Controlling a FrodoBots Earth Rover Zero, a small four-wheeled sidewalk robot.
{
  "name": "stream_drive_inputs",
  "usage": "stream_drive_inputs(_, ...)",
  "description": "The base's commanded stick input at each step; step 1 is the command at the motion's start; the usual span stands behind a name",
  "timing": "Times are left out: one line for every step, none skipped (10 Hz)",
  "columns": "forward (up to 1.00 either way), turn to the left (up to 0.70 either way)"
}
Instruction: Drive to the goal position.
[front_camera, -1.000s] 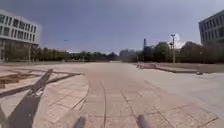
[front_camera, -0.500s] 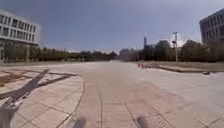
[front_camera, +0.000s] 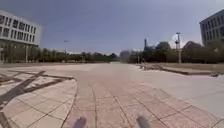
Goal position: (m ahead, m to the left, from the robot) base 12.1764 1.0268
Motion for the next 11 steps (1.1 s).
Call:
stream_drive_inputs(1.0, 0.0)
stream_drive_inputs(1.0, 0.0)
stream_drive_inputs(1.0, 0.0)
stream_drive_inputs(1.0, 0.0)
stream_drive_inputs(1.0, 0.0)
stream_drive_inputs(1.0, 0.0)
stream_drive_inputs(1.0, 0.0)
stream_drive_inputs(1.0, 0.0)
stream_drive_inputs(1.0, 0.0)
stream_drive_inputs(1.0, 0.0)
stream_drive_inputs(1.0, 0.0)
